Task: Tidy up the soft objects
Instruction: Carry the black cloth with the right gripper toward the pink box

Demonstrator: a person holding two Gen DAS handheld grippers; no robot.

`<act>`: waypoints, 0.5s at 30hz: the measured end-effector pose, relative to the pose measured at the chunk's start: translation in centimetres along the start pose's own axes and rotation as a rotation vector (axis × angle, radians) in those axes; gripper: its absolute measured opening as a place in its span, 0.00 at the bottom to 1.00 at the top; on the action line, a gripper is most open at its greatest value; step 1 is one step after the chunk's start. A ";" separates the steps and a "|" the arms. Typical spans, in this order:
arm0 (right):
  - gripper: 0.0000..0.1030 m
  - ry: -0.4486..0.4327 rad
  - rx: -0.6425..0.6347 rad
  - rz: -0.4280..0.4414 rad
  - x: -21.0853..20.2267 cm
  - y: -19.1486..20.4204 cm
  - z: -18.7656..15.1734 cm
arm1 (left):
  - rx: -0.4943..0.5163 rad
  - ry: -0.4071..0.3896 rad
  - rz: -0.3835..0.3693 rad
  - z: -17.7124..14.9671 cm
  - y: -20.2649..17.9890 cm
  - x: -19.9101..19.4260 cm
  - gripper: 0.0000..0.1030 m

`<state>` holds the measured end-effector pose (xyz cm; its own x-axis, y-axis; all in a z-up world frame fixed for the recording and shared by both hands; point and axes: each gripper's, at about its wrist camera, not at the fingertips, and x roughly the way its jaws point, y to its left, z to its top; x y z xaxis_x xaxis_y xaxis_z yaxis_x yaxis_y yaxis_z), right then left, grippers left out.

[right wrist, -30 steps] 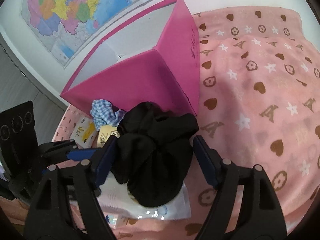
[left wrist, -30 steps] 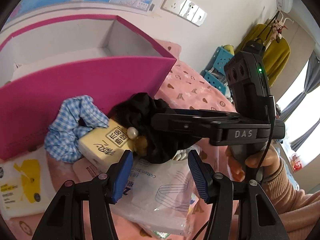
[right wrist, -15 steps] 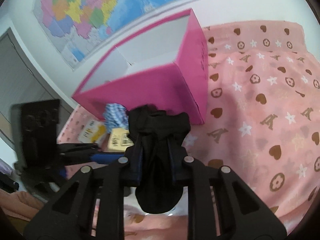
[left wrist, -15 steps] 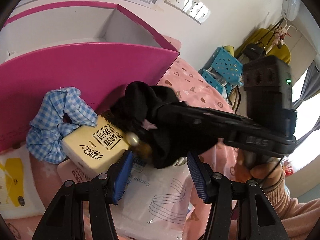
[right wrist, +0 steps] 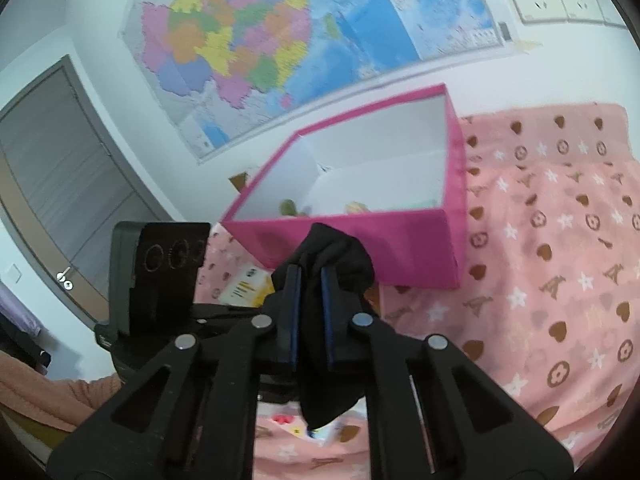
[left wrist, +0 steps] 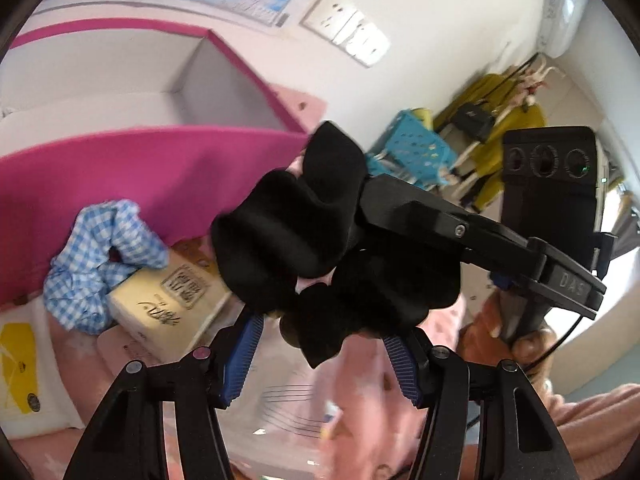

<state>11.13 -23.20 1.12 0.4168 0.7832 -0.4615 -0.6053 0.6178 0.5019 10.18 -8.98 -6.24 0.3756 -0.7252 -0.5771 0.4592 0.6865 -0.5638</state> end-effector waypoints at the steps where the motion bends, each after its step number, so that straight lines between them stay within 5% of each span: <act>1: 0.10 -0.005 -0.012 0.004 -0.1 0.4 0.2 | 0.005 -0.009 -0.001 0.0 0.2 -0.3 0.59; 15: 0.10 -0.053 -0.109 0.040 0.0 2.6 4.4 | 0.091 -0.114 0.103 3.0 -1.7 -3.8 0.59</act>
<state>12.54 -21.35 5.62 0.4240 0.8115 -0.4021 -0.6914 0.5768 0.4351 10.39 -7.53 -1.31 0.5108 -0.6560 -0.5557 0.4827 0.7537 -0.4461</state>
